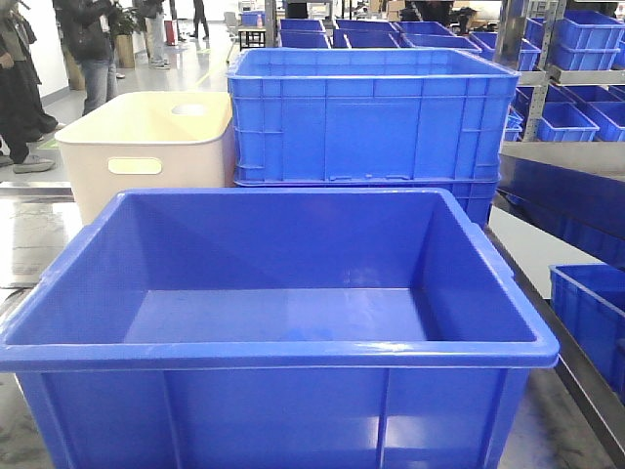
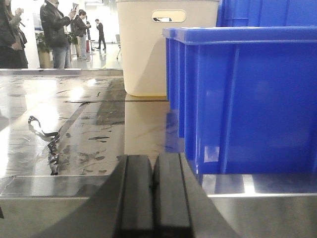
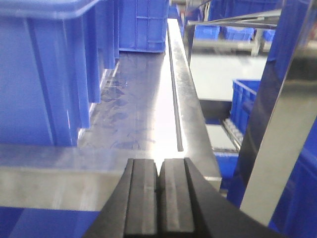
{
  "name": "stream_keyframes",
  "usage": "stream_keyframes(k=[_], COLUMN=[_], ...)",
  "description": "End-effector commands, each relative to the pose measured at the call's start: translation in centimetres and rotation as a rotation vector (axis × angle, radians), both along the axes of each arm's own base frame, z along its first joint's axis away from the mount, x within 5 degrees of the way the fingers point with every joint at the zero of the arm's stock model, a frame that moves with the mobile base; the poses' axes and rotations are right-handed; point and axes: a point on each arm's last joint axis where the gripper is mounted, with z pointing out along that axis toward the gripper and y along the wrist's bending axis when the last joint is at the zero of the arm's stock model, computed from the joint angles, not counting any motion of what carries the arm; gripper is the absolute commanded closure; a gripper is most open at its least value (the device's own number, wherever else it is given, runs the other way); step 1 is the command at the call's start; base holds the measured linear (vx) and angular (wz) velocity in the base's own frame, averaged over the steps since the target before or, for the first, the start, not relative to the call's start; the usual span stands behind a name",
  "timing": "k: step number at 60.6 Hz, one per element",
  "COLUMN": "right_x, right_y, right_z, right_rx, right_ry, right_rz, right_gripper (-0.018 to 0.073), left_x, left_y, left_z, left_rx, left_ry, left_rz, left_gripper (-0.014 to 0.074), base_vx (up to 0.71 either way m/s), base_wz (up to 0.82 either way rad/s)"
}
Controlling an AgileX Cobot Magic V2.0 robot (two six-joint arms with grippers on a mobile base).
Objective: Pick red and yellow blocks into blue bin
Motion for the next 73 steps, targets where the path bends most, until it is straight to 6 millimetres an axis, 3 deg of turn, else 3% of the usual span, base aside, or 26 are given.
stream_keyframes(k=[1,13,73], right_x=[-0.1,-0.5,-0.5], right_y=[0.0,0.0,0.1], right_z=[-0.1,-2.4,-2.2], right_rx=[-0.03,-0.023,-0.015], right_ry=[-0.165,-0.279,-0.291], right_rz=[0.005,-0.016,0.014], right_gripper=[0.0569,0.0569,0.0569], left_x=[-0.3,-0.3,-0.3], left_y=[-0.1,-0.1,-0.1], left_z=[1.6,1.6,1.5], left_rx=[-0.003,-0.003,-0.003], left_ry=[-0.118,-0.117,-0.116], left_rz=[-0.007,-0.007,-0.007], left_gripper=[0.0603,0.0603,0.0603], base_vx=[0.0,0.0,0.0], base_wz=[0.0,0.0,0.0])
